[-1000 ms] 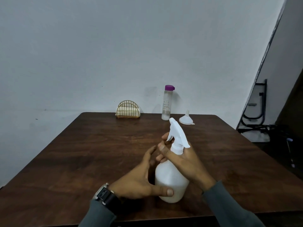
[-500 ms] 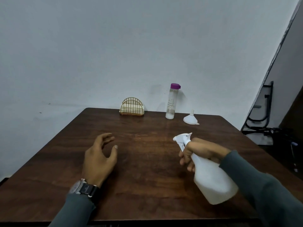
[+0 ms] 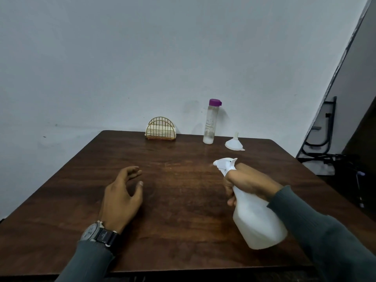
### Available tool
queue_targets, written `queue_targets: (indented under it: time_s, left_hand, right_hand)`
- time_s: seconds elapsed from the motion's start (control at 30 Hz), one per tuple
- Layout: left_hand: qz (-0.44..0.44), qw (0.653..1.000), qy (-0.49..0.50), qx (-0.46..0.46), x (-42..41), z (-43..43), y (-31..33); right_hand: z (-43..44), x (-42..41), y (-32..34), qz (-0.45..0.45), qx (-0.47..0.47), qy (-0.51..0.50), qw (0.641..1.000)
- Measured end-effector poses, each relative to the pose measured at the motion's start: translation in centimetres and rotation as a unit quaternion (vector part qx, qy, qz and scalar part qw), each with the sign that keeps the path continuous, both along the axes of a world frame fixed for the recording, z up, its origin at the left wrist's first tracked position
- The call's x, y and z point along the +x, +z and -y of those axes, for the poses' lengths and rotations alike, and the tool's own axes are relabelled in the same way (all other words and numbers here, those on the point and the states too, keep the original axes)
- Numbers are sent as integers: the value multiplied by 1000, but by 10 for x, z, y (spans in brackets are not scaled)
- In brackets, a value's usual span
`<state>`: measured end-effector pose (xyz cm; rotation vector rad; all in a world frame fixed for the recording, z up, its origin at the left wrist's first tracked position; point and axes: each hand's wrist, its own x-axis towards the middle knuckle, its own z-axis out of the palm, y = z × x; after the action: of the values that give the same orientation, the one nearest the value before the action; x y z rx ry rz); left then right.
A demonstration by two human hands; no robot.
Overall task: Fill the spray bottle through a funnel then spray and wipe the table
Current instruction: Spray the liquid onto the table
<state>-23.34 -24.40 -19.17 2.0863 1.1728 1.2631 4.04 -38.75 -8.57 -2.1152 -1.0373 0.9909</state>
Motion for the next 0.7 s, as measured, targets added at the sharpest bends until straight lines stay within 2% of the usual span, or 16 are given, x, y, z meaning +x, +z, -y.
queue_targets:
  time_s: [0.33, 0.53, 0.7]
  left_hand:
    - [0, 1000, 2, -10, -1, -1, -1]
    - [17, 1000, 7, -7, -1, 0, -1]
    - [22, 1000, 10, -7, 0, 2, 0]
  right_hand:
    - [-2, 0, -2, -49, -6, 40, 998]
    - [-1, -8, 1, 52, 1, 87, 995]
    - [-2, -7, -1, -1, 11, 56, 998]
